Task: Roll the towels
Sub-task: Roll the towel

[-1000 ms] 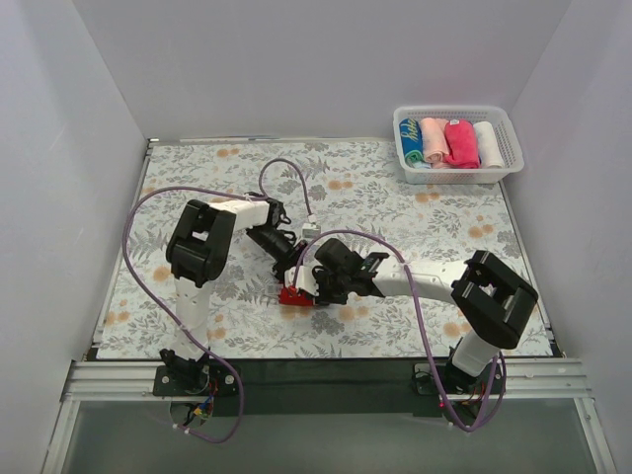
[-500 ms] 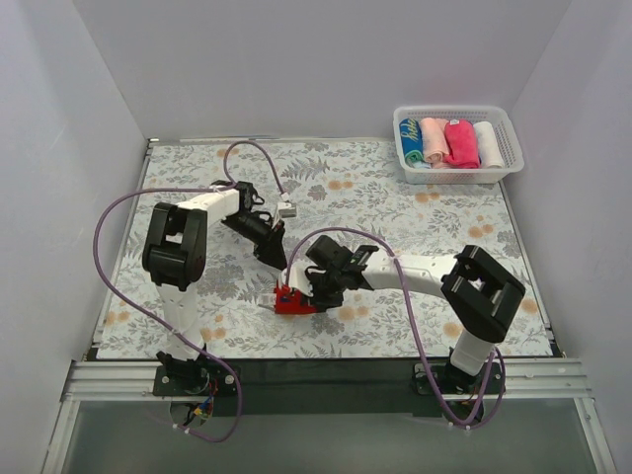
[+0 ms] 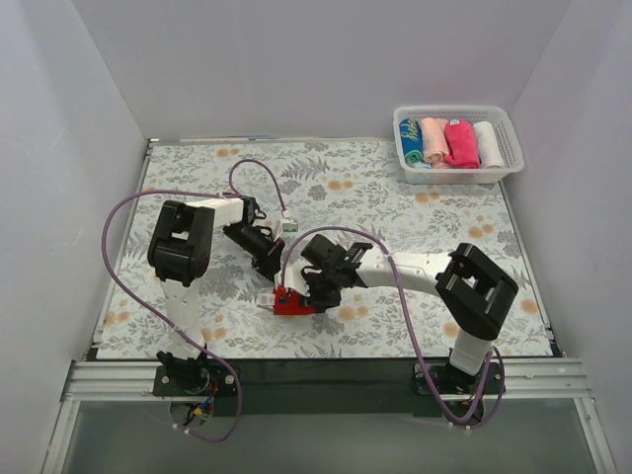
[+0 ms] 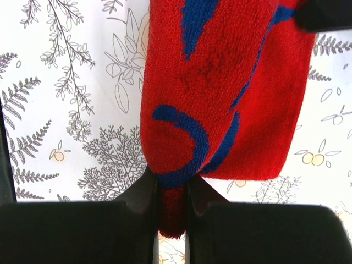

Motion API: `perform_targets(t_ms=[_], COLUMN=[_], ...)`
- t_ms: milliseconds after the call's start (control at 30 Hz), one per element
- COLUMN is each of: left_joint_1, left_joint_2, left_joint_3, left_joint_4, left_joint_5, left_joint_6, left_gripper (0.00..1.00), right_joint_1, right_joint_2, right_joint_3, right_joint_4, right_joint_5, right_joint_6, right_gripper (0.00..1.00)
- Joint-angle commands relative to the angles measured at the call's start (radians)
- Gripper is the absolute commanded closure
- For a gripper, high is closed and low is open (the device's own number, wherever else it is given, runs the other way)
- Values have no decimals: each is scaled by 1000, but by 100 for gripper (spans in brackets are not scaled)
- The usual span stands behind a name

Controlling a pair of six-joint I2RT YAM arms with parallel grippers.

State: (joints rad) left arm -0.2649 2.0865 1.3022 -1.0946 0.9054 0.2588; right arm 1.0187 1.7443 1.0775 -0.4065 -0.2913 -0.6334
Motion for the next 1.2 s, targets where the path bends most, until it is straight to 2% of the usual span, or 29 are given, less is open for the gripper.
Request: perform_targets(t_ms=[0, 167, 433, 667, 733, 767, 900, 1000, 1067, 1167], left_joint_1=[-3, -5, -5, 21, 47, 59, 140, 180, 194, 194], left_joint_2=[24, 46, 57, 49, 31, 21, -71, -146, -199, -298], left_joint_3=[0, -7, -12, 8, 23, 28, 57, 86, 60, 8], left_joint_4=[51, 120, 156, 171, 193, 202, 243, 239, 254, 225], left_joint_5=[-55, -155, -166, -148, -142, -126, -56, -33, -27, 1], left_joint_6=[-42, -95, -138, -196, -230, -240, -289, -279, -263, -152], left_gripper=[100, 100, 100, 100, 95, 85, 66, 62, 55, 51], right_joint_1=[21, 30, 12, -38, -52, -61, -104, -133, -144, -158], right_joint_2=[35, 53, 196, 296, 316, 333, 392, 445, 480, 515], right_joint_3=[36, 114, 263, 226, 225, 229, 271, 309, 329, 364], right_joint_4=[-74, -138, -346, -390, -405, -410, -449, -492, -522, -543], right_joint_5=[-14, -98, -288, -390, -413, -436, -494, -540, -551, -560], right_joint_6=[-17, -45, -69, -61, -60, -58, -48, -45, -45, -35], right_gripper=[99, 99, 99, 99, 99, 99, 99, 99, 99, 99])
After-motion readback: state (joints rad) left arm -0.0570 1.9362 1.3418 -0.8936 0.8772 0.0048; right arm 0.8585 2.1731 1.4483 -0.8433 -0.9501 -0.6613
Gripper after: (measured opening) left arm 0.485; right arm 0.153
